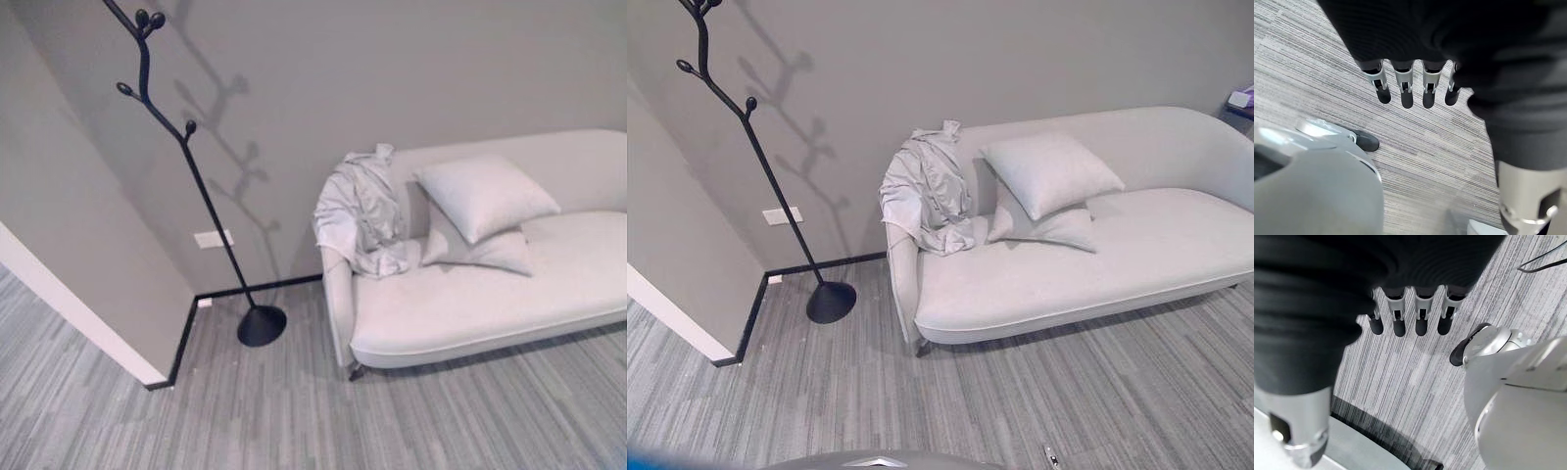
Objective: Hang the clothes on the sofa on the clothes rack.
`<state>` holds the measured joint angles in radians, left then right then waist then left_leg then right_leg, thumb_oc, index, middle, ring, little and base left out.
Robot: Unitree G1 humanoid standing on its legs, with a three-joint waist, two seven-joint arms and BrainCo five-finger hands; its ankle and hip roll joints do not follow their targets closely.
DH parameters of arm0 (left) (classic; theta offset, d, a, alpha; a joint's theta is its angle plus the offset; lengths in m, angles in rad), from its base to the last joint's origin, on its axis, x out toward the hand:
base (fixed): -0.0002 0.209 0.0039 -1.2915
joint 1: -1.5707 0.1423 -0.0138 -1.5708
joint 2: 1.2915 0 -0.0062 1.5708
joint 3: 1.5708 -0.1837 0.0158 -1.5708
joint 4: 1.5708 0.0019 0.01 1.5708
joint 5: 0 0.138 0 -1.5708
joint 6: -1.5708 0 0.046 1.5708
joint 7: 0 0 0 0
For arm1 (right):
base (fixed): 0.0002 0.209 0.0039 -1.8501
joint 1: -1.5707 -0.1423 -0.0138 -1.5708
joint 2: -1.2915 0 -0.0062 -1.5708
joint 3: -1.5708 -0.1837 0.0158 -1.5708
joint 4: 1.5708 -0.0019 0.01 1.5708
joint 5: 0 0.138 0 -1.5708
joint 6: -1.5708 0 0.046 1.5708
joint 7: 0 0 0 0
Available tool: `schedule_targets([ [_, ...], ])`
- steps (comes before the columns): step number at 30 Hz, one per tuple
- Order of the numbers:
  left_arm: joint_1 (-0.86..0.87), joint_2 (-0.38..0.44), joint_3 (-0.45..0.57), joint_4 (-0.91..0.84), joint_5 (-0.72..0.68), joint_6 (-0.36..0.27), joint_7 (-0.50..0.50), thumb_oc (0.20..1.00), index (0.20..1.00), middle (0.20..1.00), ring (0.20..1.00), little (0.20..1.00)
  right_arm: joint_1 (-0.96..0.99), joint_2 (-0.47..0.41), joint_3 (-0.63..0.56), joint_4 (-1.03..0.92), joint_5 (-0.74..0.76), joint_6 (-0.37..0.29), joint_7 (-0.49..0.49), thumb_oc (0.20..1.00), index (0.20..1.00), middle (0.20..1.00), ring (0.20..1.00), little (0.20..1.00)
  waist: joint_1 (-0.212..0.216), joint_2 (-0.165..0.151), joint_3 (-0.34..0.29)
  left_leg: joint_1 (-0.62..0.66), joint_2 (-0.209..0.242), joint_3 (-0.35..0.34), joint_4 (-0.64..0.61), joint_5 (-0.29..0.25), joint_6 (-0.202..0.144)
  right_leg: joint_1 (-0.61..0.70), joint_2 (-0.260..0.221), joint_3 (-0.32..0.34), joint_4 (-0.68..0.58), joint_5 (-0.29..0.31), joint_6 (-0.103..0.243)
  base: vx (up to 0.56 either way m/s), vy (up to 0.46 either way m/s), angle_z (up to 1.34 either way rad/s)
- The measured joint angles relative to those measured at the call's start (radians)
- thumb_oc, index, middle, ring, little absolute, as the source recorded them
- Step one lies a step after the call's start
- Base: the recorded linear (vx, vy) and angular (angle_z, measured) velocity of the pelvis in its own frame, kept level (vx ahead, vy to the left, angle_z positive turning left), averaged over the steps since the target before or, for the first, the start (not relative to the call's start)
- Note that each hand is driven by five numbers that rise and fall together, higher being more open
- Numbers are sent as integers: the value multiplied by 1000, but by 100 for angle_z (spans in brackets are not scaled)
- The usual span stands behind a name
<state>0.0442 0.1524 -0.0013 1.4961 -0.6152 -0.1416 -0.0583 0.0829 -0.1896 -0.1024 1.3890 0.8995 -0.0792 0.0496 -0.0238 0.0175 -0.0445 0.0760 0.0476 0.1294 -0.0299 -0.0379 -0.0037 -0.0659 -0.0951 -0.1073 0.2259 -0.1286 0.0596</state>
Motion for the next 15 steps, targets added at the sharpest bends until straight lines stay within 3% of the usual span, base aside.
schedule_targets([
  [11, -4, 8, 67, 9, -60, 0, -5, 1000, 1000, 1000, 1000, 1000, -3, -43, -56, 78, 23, 25, 24, 1000, 1000, 1000, 1000, 1000, 2, -10, 19, 4, 16, -7, 13, -4, -10, -4, 18, -7, 47, -33, -6, 10, -83, 2],
  [12, -13, 9, 68, 8, -81, -1, -5, 1000, 1000, 1000, 1000, 1000, -9, -41, -50, 77, 24, 26, 25, 1000, 1000, 1000, 1000, 1000, 1, -18, 27, -21, 20, -13, 43, -5, -25, -20, 24, -1, 60, -42, -16, -138, -135, 31],
  [13, -51, 15, 67, 7, -90, -1, -6, 1000, 1000, 1000, 1000, 1000, -38, -38, -49, 79, 25, 27, 25, 1000, 1000, 1000, 1000, 1000, 0, -61, 61, -95, 15, -34, 166, -1, -52, -47, 27, 0, 76, -51, -32, -89, -92, 42],
  [15, -111, 20, 68, -8, -103, -3, -6, 1000, 1000, 1000, 1000, 1000, -92, -38, -52, 81, 25, 24, 23, 1000, 1000, 1000, 1000, 1000, 8, -105, 125, -212, 12, -80, 347, 41, -105, -52, 9, 7, 68, -44, -62, 25, -16, 30],
])
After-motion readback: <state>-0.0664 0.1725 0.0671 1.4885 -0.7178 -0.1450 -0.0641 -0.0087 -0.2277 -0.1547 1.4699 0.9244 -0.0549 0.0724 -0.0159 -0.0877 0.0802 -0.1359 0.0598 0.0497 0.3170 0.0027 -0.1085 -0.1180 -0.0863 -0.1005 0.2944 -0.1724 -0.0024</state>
